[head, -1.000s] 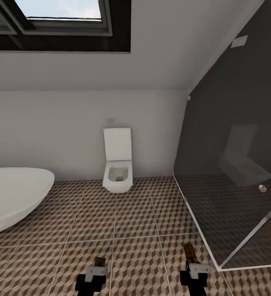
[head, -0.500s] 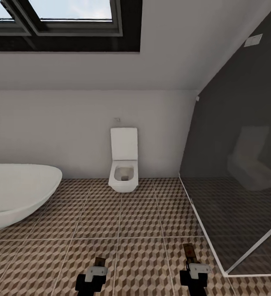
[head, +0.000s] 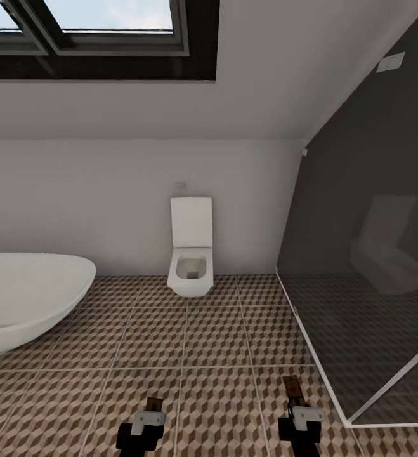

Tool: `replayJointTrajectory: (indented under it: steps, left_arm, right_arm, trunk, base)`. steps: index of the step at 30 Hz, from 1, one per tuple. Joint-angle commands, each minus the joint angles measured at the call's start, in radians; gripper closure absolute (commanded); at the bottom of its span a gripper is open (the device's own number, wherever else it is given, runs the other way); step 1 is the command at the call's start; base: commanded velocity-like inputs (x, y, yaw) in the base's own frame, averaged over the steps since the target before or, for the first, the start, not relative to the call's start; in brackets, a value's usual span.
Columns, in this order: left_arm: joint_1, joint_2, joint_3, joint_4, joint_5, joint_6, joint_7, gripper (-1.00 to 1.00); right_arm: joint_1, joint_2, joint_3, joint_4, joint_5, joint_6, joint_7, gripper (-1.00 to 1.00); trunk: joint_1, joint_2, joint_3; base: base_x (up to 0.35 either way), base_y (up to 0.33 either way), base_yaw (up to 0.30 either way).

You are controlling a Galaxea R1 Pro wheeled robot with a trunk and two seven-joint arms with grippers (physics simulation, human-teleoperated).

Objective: Take the four mousetraps from the cabinet in the bathroom and place them on the bathroom floor. Make sure all four end up on the same floor surface, and ensure that at least two of them are either under or directly next to the same bathroom sink.

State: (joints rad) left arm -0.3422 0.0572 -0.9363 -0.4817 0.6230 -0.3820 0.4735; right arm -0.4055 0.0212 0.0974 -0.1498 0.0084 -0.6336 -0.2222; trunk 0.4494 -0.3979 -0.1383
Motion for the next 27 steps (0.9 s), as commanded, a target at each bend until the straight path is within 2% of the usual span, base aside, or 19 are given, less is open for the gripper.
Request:
replayJointTrajectory:
  steps: [1, 15, 21, 24, 26, 27]
  left_arm:
    - [-0.001, 0.001, -0.009, -0.002, 0.006, -0.002, 0.010, 1.00]
    - [-0.001, 0.001, -0.008, -0.002, 0.006, -0.003, 0.010, 1.00]
    - [-0.001, 0.001, 0.001, -0.009, 0.006, -0.031, 0.016, 1.00]
    - [-0.001, 0.002, 0.026, -0.031, 0.007, -0.020, 0.021, 1.00]
    - [-0.001, 0.006, 0.070, -0.065, 0.007, 0.022, 0.021, 1.00]
    - [-0.001, 0.010, 0.116, -0.099, 0.007, 0.080, 0.021, 1.00]
  right_arm:
    - [-0.001, -0.001, 0.008, 0.001, -0.001, -0.002, -0.008, 1.00]
    - [-0.001, -0.001, 0.008, 0.001, -0.001, -0.001, -0.008, 1.00]
    - [-0.001, 0.002, 0.007, -0.015, 0.002, 0.006, -0.008, 1.00]
    - [-0.001, 0.002, 0.006, -0.081, 0.002, 0.043, -0.014, 1.00]
    - [-0.001, 0.002, 0.006, -0.164, 0.002, 0.122, -0.015, 1.00]
    - [-0.002, 0.002, 0.006, -0.229, 0.002, 0.205, -0.014, 1.00]
  trunk:
    - [0.001, -0.002, -0.002]
    - [0.001, -0.002, -0.002]
    - [0.001, -0.002, -0.002]
    - [0.001, -0.002, -0.002]
    - [0.001, -0.002, -0.002]
    - [0.001, -0.002, -0.002]
  base:
    - [0.000, 0.000, 0.000]
    - [0.000, 0.000, 0.000]
    - [0.000, 0.000, 0.000]
    - [0.000, 0.000, 0.000]
    - [0.000, 0.000, 0.000]
    - [0.000, 0.000, 0.000]
